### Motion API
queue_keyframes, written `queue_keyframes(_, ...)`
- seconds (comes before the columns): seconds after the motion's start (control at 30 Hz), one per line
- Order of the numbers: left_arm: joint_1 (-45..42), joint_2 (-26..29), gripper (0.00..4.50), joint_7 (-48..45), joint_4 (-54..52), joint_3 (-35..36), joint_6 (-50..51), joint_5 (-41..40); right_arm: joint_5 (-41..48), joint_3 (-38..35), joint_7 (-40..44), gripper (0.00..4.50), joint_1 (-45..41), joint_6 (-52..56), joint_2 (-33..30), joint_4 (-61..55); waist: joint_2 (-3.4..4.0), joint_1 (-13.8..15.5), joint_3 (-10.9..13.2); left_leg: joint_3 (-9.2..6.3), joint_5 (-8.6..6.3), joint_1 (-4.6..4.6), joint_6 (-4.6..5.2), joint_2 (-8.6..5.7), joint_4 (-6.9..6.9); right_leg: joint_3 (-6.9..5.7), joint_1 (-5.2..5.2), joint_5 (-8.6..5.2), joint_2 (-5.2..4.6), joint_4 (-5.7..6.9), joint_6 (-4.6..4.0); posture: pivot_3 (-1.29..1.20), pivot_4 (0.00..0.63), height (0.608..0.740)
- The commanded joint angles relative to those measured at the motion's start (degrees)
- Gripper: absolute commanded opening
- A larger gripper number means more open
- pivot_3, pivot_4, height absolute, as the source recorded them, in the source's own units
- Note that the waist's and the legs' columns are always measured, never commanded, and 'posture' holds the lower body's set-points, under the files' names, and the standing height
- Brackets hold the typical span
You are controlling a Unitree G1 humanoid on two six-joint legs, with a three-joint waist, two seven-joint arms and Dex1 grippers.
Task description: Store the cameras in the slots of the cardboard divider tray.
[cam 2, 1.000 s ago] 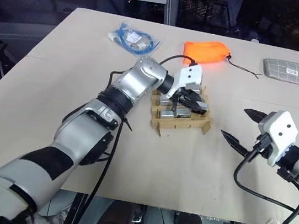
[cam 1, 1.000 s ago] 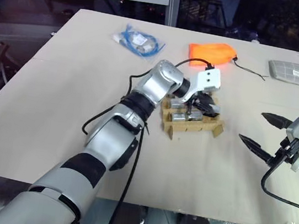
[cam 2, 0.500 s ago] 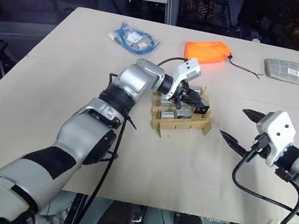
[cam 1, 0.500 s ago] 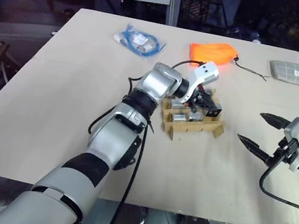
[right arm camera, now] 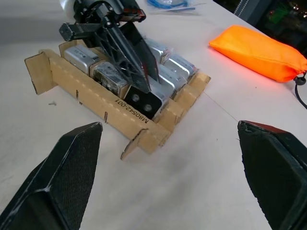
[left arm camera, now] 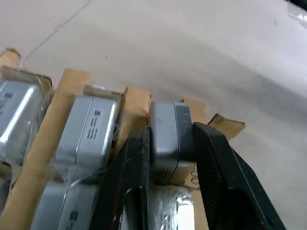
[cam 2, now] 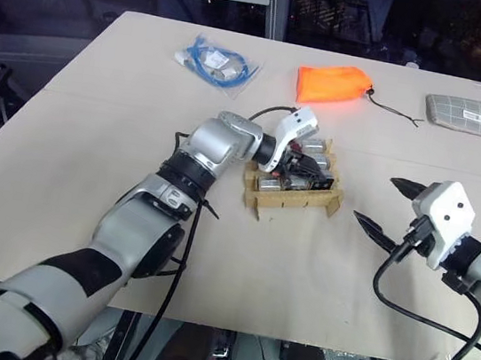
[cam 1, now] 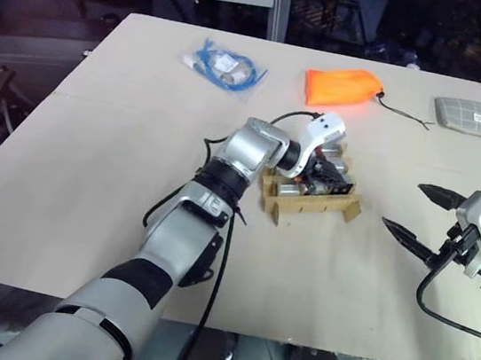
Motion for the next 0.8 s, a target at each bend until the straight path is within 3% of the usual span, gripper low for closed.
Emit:
queue_keyframes(0.03, 0.3, 0.2, 0.78, 0.7, -4.5, -0.1, -0.7, -0.9, 0.1, -0.1, 0.0, 4.5, -0.8, -1.4, 0.0, -1.1, 0.0, 0.0, 0.0, 0.0, 0.0, 0.0, 0.0, 0.0, 0.0, 0.0, 0.0, 0.0, 0.0, 0.0, 0.0, 0.0, 0.15, 0.74)
queue_keyframes(0.13, 2.6, 1.4, 0.78, 0.0, -7.6, -1.5, -0.7, -0.7, 0.1, 0.2, -0.1, 4.5, -0.9, -1.4, 0.1, -0.9, 0.0, 0.0, 0.0, 0.0, 0.0, 0.02, -0.01, 0.0, 0.0, 0.01, 0.0, 0.0, 0.0, 0.01, 0.0, 0.0, 0.15, 0.74)
queue_keyframes(0.17, 2.9, 1.5, 1.81, 0.1, -8.4, -1.2, -0.4, -1.1, 0.1, 0.3, -0.2, 4.5, -0.9, -1.4, 0.1, -0.9, 0.0, 0.0, 0.0, 0.0, 0.01, 0.02, -0.01, 0.01, -0.01, 0.01, 0.0, 0.0, 0.0, 0.01, 0.0, 0.0, 0.15, 0.74)
queue_keyframes(0.33, 2.8, 2.0, 3.98, 2.5, -16.5, 5.2, 4.4, -6.8, 0.5, 0.7, 0.1, 4.5, -0.9, -1.4, -0.1, -0.9, 0.0, 0.0, 0.0, 0.0, 0.01, 0.0, -0.02, 0.01, 0.0, 0.01, 0.0, 0.0, -0.01, 0.01, 0.0, 0.0, 0.15, 0.74)
queue_keyframes(0.53, 8.0, 4.4, 3.98, 9.9, -32.8, 17.9, 11.0, -16.6, 2.0, 0.6, -0.3, 4.5, -1.1, -0.2, 0.5, -0.4, 0.03, -0.4, 0.0, 0.0, 0.12, 0.07, -0.21, 0.06, -0.04, 0.04, 0.0, 0.0, 0.0, 0.03, -0.01, 0.0, 0.15, 0.74)
queue_keyframes(0.63, 16.1, 8.4, 3.98, 11.8, -39.5, 22.5, 7.5, -18.2, 2.1, 0.3, -1.7, 4.5, -2.9, -0.6, 1.8, 2.4, 0.12, -0.6, -0.1, 0.02, 0.15, 0.14, -0.26, 0.08, -0.08, 0.07, 0.03, 0.0, -0.02, 0.05, -0.01, 0.0, 0.15, 0.74)
queue_keyframes(0.7, 21.6, 10.4, 4.49, 13.2, -43.0, 27.6, 8.6, -21.7, 0.8, -0.2, -3.0, 4.5, -3.8, -1.2, 2.4, 4.9, 0.12, -0.8, -0.1, 0.02, 0.17, 0.18, -0.29, 0.08, -0.07, 0.07, 0.06, 0.01, -0.02, 0.07, -0.02, 0.0, 0.15, 0.74)
queue_keyframes(0.8, 32.4, 14.1, 4.49, 13.8, -49.3, 29.0, 5.0, -21.3, 0.8, -0.5, -2.5, 4.5, -3.6, -2.4, 2.9, 6.2, 0.12, -0.7, -0.1, 0.01, 0.17, 0.16, -0.29, 0.05, -0.05, 0.01, 0.07, 0.01, -0.1, 0.09, -0.02, 0.0, 0.15, 0.74)
